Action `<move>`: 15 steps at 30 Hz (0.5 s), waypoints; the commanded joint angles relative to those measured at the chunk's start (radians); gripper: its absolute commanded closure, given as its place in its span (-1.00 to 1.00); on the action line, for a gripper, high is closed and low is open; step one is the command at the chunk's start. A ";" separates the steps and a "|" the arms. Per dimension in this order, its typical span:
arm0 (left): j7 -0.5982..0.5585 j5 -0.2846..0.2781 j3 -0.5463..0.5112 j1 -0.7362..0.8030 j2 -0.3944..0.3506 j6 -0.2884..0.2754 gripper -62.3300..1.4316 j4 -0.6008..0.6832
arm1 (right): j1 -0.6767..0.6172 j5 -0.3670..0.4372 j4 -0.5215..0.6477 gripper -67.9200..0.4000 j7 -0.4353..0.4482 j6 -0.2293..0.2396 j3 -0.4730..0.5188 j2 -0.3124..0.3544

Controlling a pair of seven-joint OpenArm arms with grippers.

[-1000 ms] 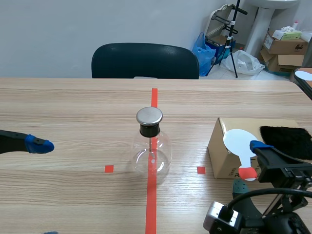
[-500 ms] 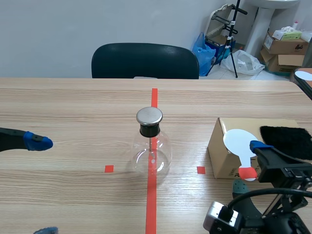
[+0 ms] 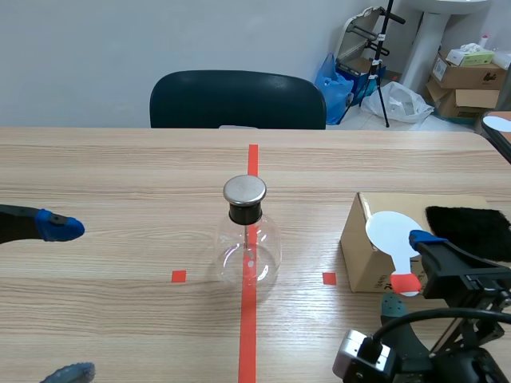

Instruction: Do the electroscope experiment

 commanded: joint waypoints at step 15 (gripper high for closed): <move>-0.016 -0.035 0.006 -0.005 0.007 -0.002 -1.00 0.002 | 0.011 0.003 0.019 -1.00 -0.001 -0.058 0.003 0.013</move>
